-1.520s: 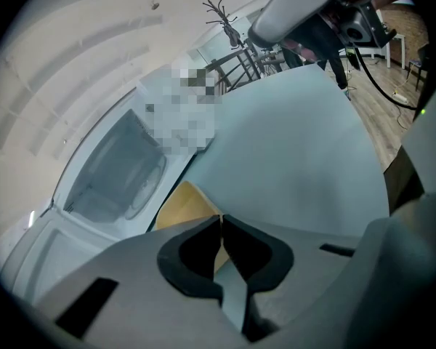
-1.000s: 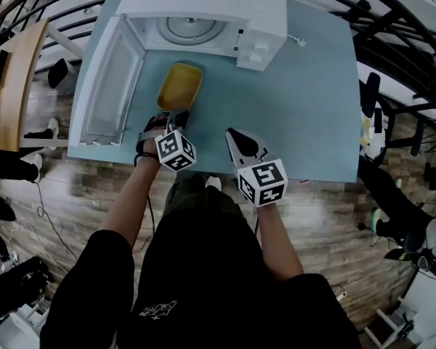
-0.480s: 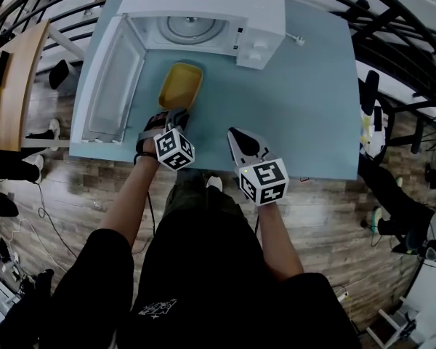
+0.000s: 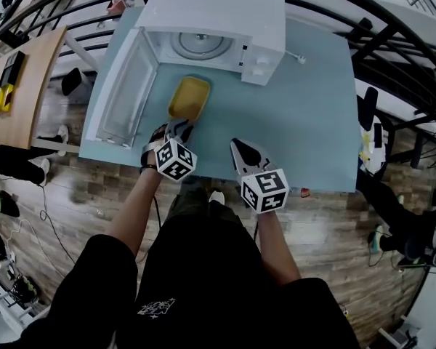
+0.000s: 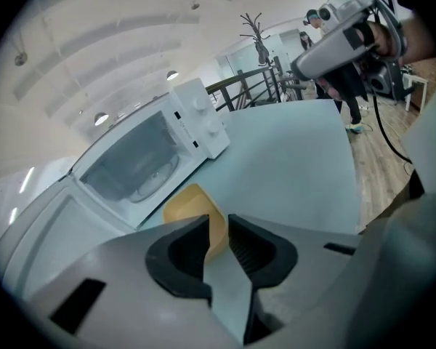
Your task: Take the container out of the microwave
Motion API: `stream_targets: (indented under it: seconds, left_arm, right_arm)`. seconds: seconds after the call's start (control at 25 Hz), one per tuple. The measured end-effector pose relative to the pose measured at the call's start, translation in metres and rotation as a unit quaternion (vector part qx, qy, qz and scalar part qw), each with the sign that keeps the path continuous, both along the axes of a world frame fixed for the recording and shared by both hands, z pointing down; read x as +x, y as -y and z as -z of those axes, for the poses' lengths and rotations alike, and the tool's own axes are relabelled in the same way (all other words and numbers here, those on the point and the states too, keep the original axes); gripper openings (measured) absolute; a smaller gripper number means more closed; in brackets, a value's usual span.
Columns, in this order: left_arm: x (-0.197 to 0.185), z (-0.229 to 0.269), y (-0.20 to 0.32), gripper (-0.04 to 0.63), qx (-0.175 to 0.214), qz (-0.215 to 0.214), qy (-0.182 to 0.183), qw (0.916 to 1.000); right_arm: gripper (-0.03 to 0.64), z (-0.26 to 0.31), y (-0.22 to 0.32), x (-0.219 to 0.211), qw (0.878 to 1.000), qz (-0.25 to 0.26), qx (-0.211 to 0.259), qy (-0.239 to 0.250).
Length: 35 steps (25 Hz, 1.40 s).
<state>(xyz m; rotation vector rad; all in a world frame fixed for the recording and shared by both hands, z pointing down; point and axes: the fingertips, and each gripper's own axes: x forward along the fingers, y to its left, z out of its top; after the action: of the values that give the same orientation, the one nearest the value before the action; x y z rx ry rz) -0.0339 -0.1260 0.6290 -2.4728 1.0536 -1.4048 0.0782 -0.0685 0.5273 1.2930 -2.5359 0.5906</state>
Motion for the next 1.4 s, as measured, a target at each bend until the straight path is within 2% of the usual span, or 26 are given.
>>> stream_targets:
  seconds: [0.24,0.52,0.88,1.04,1.4]
  left_arm:
    - [-0.001,0.030,-0.015,0.056,0.003,0.050,-0.063,0.9967]
    - [-0.008,0.058,-0.024,0.008,0.011,0.099,-0.111,0.9888]
    - [-0.008,0.114,-0.035,0.008,0.021,0.125,-0.213,0.9687]
    - [-0.015,0.145,-0.033,0.006,0.043,0.140,-0.244,0.9588]
    - [-0.041,0.193,-0.035,0.006,0.079,0.141,-0.298,0.9409]
  right_arm:
    - [0.006,0.017,-0.005,0.000,1.000,0.006,0.014,0.015]
    - [0.006,0.027,-0.005,-0.002,0.999,0.024,0.024,0.030]
    - [0.006,0.050,0.001,-0.002,0.998,0.026,0.046,0.036]
    - [0.006,0.063,0.006,-0.003,0.997,0.025,0.060,0.037]
    - [0.006,0.100,0.007,-0.014,0.995,0.015,0.094,0.035]
